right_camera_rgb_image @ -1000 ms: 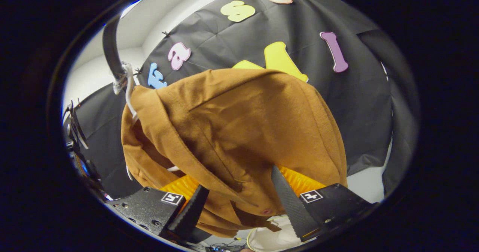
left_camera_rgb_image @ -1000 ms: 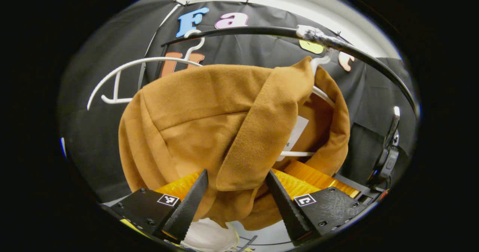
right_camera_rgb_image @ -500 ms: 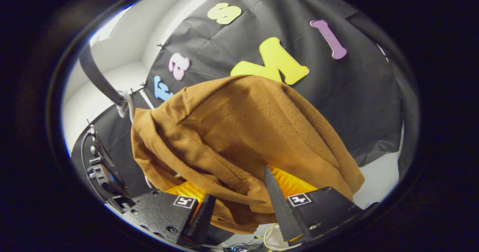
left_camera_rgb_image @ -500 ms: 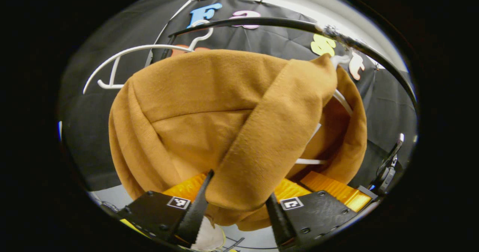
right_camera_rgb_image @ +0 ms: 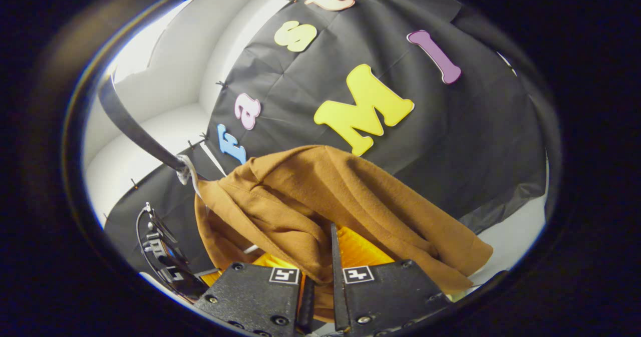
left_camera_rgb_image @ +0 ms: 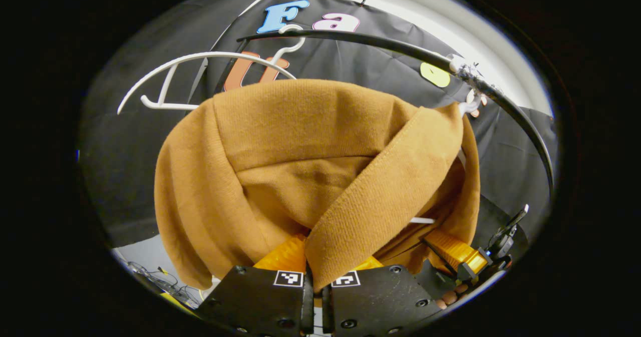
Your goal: Grasp the clothes on the hanger with both hands and then place them into the laundry hamper below.
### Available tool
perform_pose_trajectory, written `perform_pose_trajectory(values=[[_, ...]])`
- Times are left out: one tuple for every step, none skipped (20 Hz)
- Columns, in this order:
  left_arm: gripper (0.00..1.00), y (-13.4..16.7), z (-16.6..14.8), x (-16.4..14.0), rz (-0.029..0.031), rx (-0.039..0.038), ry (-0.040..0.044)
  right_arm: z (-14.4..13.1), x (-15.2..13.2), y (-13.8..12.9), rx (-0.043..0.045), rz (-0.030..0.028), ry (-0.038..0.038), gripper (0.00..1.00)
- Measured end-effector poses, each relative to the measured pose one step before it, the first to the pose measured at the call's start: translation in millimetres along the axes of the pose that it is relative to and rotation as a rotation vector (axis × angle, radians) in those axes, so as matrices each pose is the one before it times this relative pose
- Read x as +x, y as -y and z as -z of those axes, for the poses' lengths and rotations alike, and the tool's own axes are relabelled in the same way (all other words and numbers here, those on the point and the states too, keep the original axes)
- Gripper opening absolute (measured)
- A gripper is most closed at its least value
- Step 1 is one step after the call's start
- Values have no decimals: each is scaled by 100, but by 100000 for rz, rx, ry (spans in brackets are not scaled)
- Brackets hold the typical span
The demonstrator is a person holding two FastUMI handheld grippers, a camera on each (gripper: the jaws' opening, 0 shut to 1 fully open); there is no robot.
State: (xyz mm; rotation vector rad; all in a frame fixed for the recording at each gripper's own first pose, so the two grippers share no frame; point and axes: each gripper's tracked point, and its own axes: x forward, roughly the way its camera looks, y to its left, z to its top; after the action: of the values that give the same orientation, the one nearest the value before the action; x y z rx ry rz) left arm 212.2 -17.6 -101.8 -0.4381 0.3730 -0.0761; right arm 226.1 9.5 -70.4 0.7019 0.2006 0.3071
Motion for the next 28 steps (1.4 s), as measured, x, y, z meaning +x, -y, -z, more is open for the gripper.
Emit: perform_pose_trajectory(values=[[9, -153, -410, -468, 829, 769, 1154, -304, -11, 9, 2816, -1141, 1278, 17], [9, 361, -315, -318, 2001, 209, 75, -401, -15, -75, 3368, -1643, 838, 16], [9, 283, -347, -412, 1876, -240, 475, -223, -224, -69, 2870, -1656, 504, 16], [9, 71, -703, -581, 587, 461, 1816, -305, -227, -51, 3188, -1089, 647, 15], [9, -14, -893, -658, 145, 844, 2263, -400, -143, -121, 2139, -1214, 872, 14], [9, -109, -973, -574, 136, 672, 2054, -245, -71, 34, 75, -168, 553, 14], [9, -224, -699, -166, 401, 248, 1354, -222, -378, -153, -916, -478, 6, 14], [9, -255, -356, -205, 356, -649, 487, -296, -22, -213, -819, -422, 358, 14], [9, -130, -322, -261, 473, -636, 672, -342, -344, -285, -320, -760, 406, 14], [9, -183, -415, -398, 9, 28, 966, -387, -121, -326, 260, -846, 443, 14], [9, -18, -594, -393, 69, 345, 1260, -411, -323, -300, 765, -1202, 696, 14], [9, 164, -601, -437, 362, 284, 1237, -278, -288, -259, 595, -948, 477, 14], [10, 226, -423, -267, 777, -61, 969, -324, -67, -281, 773, -880, 703, 14], [9, 126, -124, -203, 907, -777, 297, -399, -102, -98, 865, -330, 799, 14], [9, 164, -154, -286, 716, -726, 211, -333, 19, -96, 1297, -669, 975, 14], [9, 47, -447, -134, 396, 40, 588, -302, -126, -210, 934, -592, 547, 14], [9, 64, -537, -197, 403, 472, 637, -216, 79, -330, 802, -852, 788, 14], [9, 8, -523, -53, 649, 1451, 77, -516, 175, -268, 460, -463, 1364, 14], [4, -250, -420, -74, -55, 1707, -132, -405, 39, -240, -476, -341, 410, 14], [4, -357, -427, -34, 152, 1216, 98, -329, 133, -203, -1070, -30, 678, 14], [3, -209, -362, 81, 346, 339, -176, -381, 250, -192, -1294, -159, 505, 14], [3, -131, -202, 21, 392, 267, -729, -349, 170, -163, -985, -174, 229, 14], [3, -94, -221, -64, 644, 283, -446, -372, 268, -9, -233, -269, 15, 14], [3, 29, -181, -58, 639, 669, -533, -391, 303, -101, -9, -753, -132, 14], [3, -6, -77, -34, 424, 636, -695, -173, 124, 48, -551, -59, -48, 14], [3, 125, 132, -91, 561, 725, -1347, -190, 207, 91, -1001, 167, -525, 14], [3, 139, 30, -81, 623, 965, -1144, -252, 206, 8, -1381, 255, -314, 14], [3, 175, 35, -158, 877, 939, -1062, -330, 127, -150, -1047, -239, -600, 13]])
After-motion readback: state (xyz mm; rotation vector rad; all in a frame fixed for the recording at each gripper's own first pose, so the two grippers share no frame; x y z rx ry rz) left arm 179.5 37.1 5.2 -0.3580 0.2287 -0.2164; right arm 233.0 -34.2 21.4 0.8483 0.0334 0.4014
